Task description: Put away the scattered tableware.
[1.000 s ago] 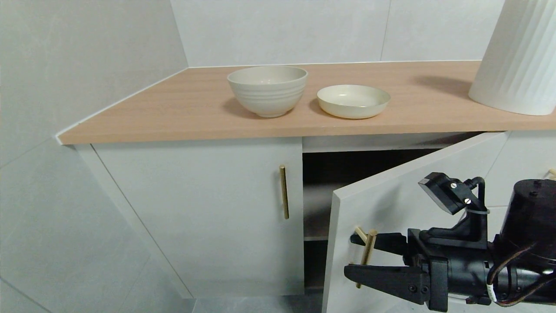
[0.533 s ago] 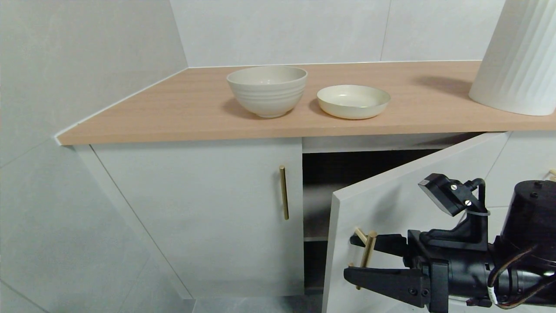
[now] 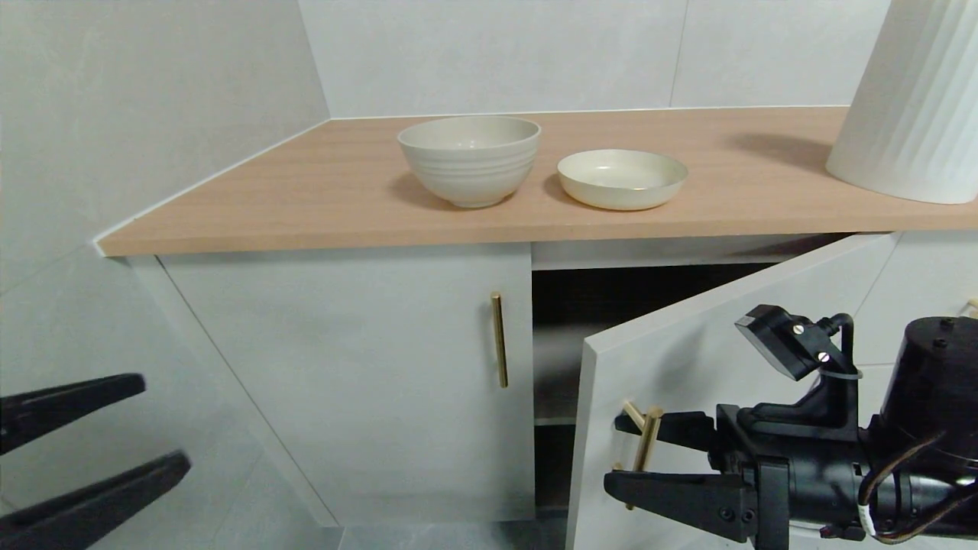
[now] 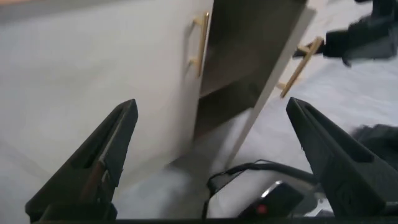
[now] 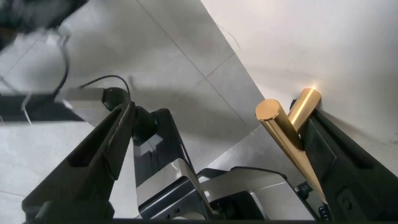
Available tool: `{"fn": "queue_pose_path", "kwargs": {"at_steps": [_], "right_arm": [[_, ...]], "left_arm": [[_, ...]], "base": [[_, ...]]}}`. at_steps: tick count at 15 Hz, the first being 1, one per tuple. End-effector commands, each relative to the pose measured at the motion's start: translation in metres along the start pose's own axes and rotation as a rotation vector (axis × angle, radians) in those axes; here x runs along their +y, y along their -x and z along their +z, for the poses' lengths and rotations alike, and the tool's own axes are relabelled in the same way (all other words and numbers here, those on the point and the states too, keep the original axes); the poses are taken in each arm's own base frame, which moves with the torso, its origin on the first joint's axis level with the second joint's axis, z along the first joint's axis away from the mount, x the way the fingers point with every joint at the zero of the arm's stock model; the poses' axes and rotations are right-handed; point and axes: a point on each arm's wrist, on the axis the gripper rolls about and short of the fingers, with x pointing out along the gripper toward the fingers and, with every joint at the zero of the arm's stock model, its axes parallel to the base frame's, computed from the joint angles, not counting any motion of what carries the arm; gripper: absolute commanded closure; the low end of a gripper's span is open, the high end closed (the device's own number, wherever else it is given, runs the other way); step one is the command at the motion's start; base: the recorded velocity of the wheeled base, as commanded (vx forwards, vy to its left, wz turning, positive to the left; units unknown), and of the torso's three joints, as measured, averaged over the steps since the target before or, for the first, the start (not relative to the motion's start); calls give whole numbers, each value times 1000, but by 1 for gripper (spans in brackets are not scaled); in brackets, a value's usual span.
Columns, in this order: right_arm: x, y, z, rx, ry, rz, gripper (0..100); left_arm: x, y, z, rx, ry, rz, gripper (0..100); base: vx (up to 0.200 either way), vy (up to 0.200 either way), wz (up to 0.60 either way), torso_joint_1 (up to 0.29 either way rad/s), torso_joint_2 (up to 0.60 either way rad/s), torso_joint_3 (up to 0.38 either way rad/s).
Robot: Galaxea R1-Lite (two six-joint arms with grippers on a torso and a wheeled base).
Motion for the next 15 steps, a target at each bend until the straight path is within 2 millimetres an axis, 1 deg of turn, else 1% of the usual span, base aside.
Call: {"fn": "queue_pose_path", "kwargs": {"at_steps": [1, 2, 4, 6, 7, 8, 11, 12, 15], "right_arm": [[-1, -1, -1, 3, -2, -2, 0], [-2, -1, -1, 5, -4, -3, 0], [-2, -1, -1, 5, -4, -3, 0], [-2, -2, -1, 7, -6, -4, 0], [-2, -2, -1, 7, -6, -4, 0], [-1, -1, -1, 3, -2, -2, 0], [-1, -1, -1, 4, -3, -3, 0], [-2, -1, -1, 6, -5, -4, 0], [-2, -1, -1, 6, -3, -4, 0]], "left_arm": [[26, -63, 1, 133, 116, -117, 0], [23, -74, -6, 164, 166, -164, 0], [18, -90, -19, 214, 203, -224, 0], [9, -101, -28, 257, 234, -289, 0], [9, -101, -28, 257, 234, -289, 0], [1, -102, -31, 271, 252, -330, 0], [1, -102, -31, 274, 255, -332, 0], [1, -103, -32, 276, 255, -332, 100], [1, -103, -30, 268, 251, -333, 100]], "base": [[0, 0, 0, 0, 0, 0], [0, 0, 0, 0, 0, 0], [0, 0, 0, 0, 0, 0], [0, 0, 0, 0, 0, 0], [0, 0, 0, 0, 0, 0], [0, 0, 0, 0, 0, 0], [0, 0, 0, 0, 0, 0], [0, 0, 0, 0, 0, 0], [0, 0, 0, 0, 0, 0]]}}
